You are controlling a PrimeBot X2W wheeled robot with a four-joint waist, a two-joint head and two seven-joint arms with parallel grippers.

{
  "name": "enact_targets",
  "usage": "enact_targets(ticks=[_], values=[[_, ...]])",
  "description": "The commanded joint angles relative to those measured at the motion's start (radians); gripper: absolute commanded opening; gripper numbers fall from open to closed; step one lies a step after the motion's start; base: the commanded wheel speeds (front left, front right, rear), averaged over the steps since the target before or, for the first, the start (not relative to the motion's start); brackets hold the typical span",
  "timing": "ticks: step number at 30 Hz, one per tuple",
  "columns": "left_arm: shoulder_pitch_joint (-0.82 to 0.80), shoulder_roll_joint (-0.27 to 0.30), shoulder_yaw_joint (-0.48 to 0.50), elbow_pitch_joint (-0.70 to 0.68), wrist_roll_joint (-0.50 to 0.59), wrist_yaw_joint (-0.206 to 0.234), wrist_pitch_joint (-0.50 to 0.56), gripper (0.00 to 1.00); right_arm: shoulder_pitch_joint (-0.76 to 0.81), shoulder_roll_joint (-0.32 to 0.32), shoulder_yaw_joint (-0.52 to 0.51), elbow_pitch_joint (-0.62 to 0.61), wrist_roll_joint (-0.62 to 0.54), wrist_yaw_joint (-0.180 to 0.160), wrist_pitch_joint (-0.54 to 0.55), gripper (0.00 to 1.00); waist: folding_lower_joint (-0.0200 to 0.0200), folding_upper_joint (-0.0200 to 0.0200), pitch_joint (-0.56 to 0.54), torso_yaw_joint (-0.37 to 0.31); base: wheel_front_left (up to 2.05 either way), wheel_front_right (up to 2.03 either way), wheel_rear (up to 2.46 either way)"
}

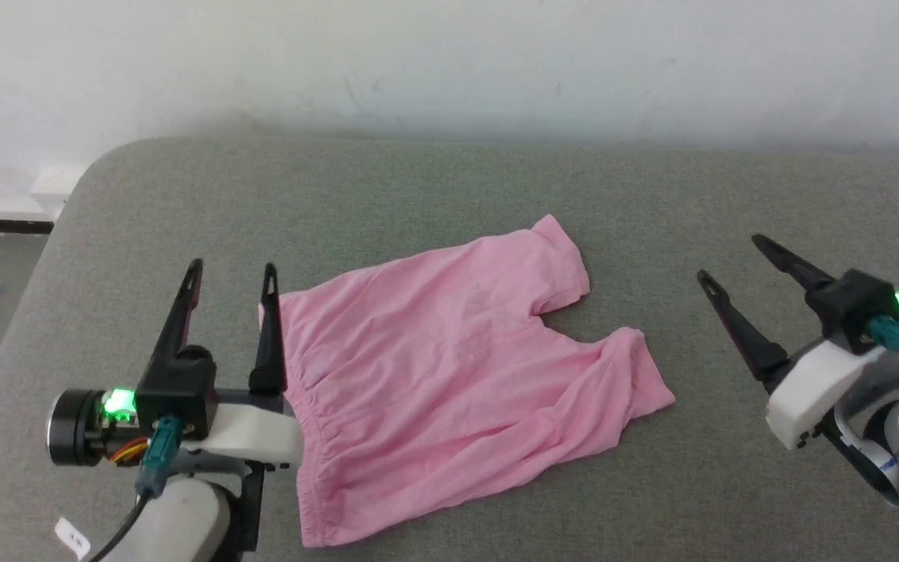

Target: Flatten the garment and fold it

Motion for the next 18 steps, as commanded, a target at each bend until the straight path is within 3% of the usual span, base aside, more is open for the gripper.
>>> enact_targets(ticks=[1, 9, 13, 18], values=[[0.047, -0.023, 0.041, -0.005, 0.031, 0.011, -0.004, 1.0, -0.046, -0.031, 0.052, 0.009, 0.046, -0.001, 0.045, 1.0, -0.0001, -0.0001, 0.011, 0.009, 0.0, 0.0, 0.0], [0.194, -0.173, 0.268, -0.014, 0.202, -0.034, -0.005, 1.0, -0.3, -0.2, 0.435, -0.01, 0.406, -0.001, 0.456, 1.0, -0.0001, -0.0001, 0.051, 0.05, 0.0, 0.0, 0.0], [0.229, -0.242, 0.343, -0.014, 0.251, -0.09, -0.005, 1.0, -0.4, -0.207, 0.544, 0.03, 0.499, -0.001, 0.588, 1.0, -0.0001, -0.0001, 0.081, 0.067, 0.0, 0.0, 0.0], [0.224, -0.323, 0.39, -0.005, 0.308, -0.169, -0.005, 1.0, -0.458, -0.161, 0.641, 0.15, 0.563, -0.001, 0.633, 1.0, -0.0001, -0.0001, 0.12, 0.093, 0.0, 0.0, 0.0]])
